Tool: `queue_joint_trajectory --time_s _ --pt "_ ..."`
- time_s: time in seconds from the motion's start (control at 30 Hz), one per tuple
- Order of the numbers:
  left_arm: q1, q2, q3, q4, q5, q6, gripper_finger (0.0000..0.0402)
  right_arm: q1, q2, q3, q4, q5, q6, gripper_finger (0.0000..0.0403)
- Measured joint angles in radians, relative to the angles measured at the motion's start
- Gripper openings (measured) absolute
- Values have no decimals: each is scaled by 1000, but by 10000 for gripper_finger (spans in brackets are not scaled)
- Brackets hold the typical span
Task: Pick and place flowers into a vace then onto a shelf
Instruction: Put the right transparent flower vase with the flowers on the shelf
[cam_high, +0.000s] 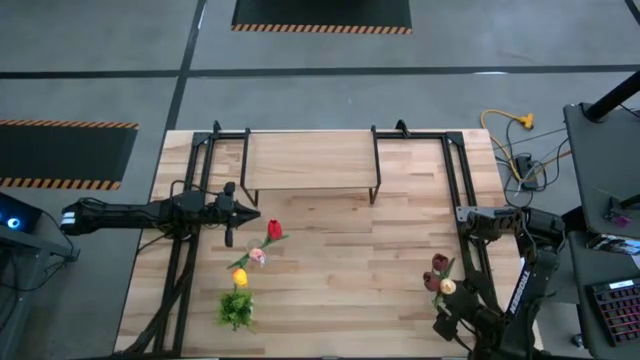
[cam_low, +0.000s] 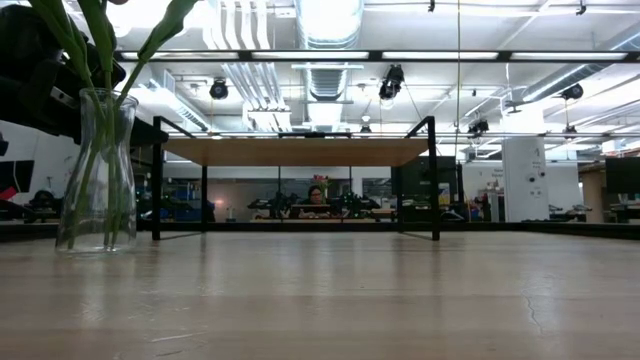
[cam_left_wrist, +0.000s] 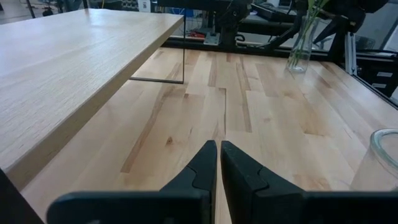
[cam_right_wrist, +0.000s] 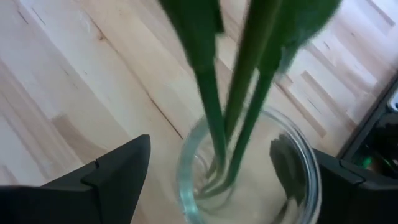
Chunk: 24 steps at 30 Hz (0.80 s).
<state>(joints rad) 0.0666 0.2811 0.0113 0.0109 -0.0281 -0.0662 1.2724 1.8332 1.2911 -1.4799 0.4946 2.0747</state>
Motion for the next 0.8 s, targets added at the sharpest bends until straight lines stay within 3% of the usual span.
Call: queue_joint_trajectory --time_s 0.53,0.8 --pt "0 0 0 0 0 0 5 13 1 2 -2 59 40 322" --pt "0 0 0 0 0 0 5 13 1 1 -4 58 43 234"
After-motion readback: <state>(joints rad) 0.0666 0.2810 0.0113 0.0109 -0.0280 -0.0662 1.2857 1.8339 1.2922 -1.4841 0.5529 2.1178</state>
